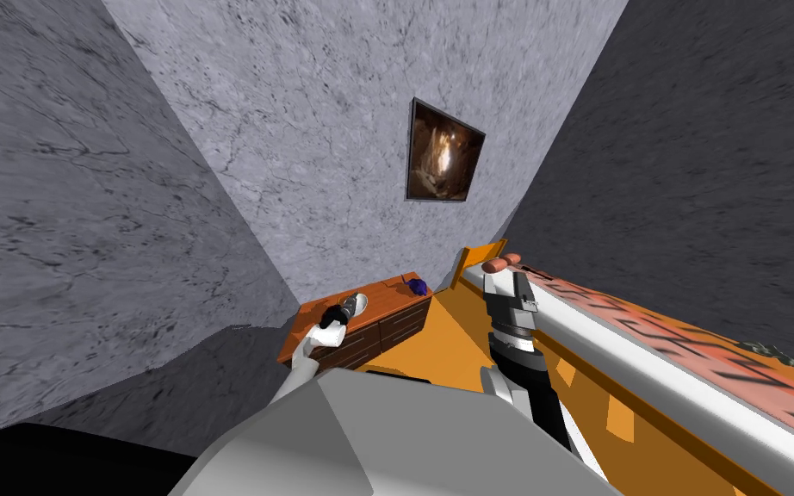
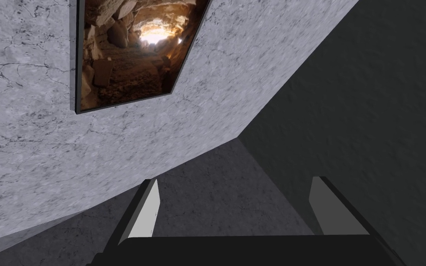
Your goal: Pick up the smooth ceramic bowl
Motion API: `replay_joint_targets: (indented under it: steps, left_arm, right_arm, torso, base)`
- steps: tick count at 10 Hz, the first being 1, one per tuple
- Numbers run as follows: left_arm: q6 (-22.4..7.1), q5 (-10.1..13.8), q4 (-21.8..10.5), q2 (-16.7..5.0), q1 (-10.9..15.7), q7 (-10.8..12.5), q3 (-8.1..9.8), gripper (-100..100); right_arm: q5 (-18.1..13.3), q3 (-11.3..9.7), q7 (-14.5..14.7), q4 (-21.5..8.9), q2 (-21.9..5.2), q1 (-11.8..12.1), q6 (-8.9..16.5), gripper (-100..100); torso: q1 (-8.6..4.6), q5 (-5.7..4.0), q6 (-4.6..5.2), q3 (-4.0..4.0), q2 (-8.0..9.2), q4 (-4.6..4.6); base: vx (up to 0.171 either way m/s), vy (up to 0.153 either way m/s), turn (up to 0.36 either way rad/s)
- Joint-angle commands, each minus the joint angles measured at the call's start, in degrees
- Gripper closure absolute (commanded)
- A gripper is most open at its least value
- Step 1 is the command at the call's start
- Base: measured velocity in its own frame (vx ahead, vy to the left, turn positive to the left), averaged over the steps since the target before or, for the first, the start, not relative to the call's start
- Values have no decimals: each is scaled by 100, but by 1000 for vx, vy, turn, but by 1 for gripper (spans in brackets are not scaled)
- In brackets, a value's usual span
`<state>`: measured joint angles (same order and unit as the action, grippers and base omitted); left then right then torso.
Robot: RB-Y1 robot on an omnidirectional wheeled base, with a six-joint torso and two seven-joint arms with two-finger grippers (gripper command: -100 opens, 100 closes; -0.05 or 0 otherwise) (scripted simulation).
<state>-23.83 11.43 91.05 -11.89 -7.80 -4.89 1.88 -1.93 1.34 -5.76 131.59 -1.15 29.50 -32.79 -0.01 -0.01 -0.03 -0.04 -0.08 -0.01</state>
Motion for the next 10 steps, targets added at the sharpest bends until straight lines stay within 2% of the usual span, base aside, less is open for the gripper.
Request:
replay_joint_targets:
  steps: [1,2,3,4,5,7,8,10]
  left_arm:
    - [-284,35,-244,-102,104,-6,57,-100]
    - [-439,34,-404,-158,162,-19,107,-100]
    - [-517,34,-421,-158,162,-19,107,-100]
    - [-732,31,-592,-213,216,-33,158,-100]
    - [-743,31,-592,-213,216,-33,158,-100]
    - [-1150,18,-887,-319,309,-64,261,-100]
    - [-1169,18,-912,-319,309,-64,261,-100]
    - [-1529,0,-1198,-415,384,-97,362,-100]
  right_arm:
    - [0,0,0,0,0,0,0,0]
    - [0,0,0,0,0,0,0,0]
    - [0,0,0,0,0,0,0,0]
    - [0,0,0,0,0,0,0,0]
    - [0,0,0,0,0,0,0,0]
    - [0,0,0,0,0,0,0,0]
    - [0,0,0,0,0,0,0,0]
    - [0,0,0,0,0,0,0,0]
  torso:
    - [0,0,0,0,0,0]
    - [0,0,1,-2,-3,-1]
    - [1,0,1,-5,-9,-2]
    - [0,1,0,-5,-8,-2]
    - [-4,0,1,-6,-10,-2]
    - [-2,0,0,-4,-7,-1]
    - [-1,0,0,-6,-11,-2]
    - [1,0,0,-7,-11,-2]
  base:
    - [25,-10,-45]
    - [47,-7,-97]
    - [36,-5,-20]
    - [37,-20,-34]
    - [29,-18,-24]
    - [43,-12,-55]
    - [41,-8,-17]
    - [55,-6,-44]
